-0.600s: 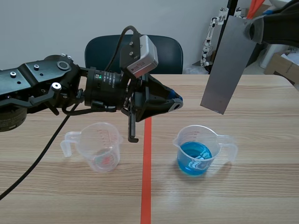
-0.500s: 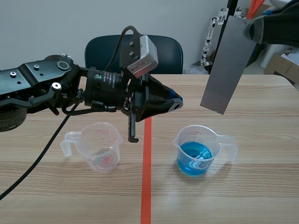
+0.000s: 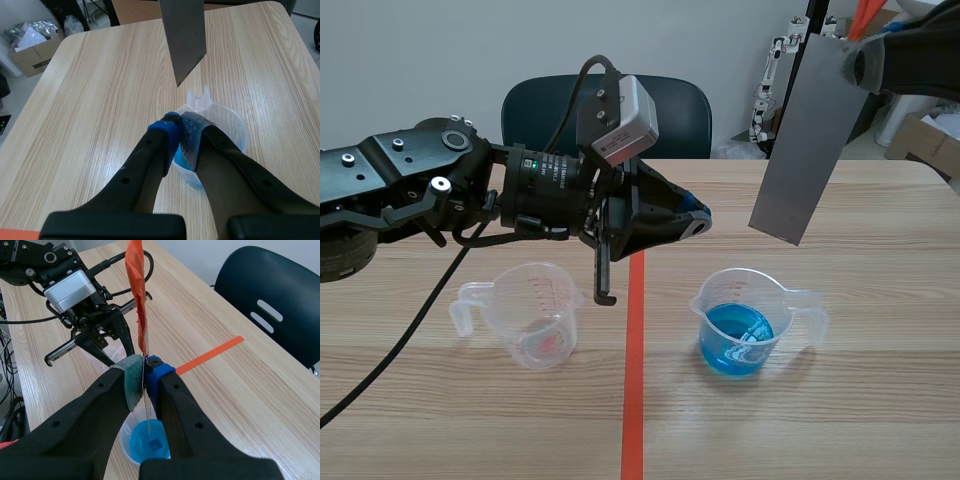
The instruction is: Do the redox reaction experiment. move the plate over the left beaker
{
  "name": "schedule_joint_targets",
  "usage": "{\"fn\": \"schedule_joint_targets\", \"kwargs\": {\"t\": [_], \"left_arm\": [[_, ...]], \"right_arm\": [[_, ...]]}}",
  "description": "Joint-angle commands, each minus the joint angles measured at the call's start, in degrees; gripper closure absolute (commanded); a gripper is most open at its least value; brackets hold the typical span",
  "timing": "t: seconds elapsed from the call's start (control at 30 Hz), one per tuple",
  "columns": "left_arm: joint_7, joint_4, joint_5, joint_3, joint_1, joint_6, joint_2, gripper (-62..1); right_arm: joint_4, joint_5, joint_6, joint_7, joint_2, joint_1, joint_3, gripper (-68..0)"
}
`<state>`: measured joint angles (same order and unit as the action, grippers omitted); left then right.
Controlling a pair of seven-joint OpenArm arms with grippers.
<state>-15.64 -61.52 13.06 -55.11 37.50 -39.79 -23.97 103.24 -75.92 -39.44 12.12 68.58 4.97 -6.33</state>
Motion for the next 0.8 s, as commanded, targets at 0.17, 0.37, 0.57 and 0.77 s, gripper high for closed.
{"fn": "schedule_joint_targets", "kwargs": {"t": [0.17,0.37,0.57,0.77], "left_arm": [[-1.46,-1.01,0.85,0.2,0.28,-0.09,-1.2,-2.7],[-8.61,-1.01,0.92,0.94,-1.92,-0.09,-6.84,-2.6],[-17.66,-1.03,2.19,3.61,-6.64,-0.09,-16.59,-2.5],[-27.1,-1.01,6.95,8.92,-14.8,-0.09,-28.68,-2.5]], "right_arm": [[0.59,-0.63,0.0,-0.83,0.61,-0.83,1.4,-0.6],[0.59,-0.63,0.0,-0.83,0.61,-0.83,1.4,-0.6],[0.59,-0.63,0.0,-0.85,0.59,-0.83,1.4,-0.6],[0.59,-0.59,0.0,-0.85,0.35,-0.85,1.4,-0.6]]}}
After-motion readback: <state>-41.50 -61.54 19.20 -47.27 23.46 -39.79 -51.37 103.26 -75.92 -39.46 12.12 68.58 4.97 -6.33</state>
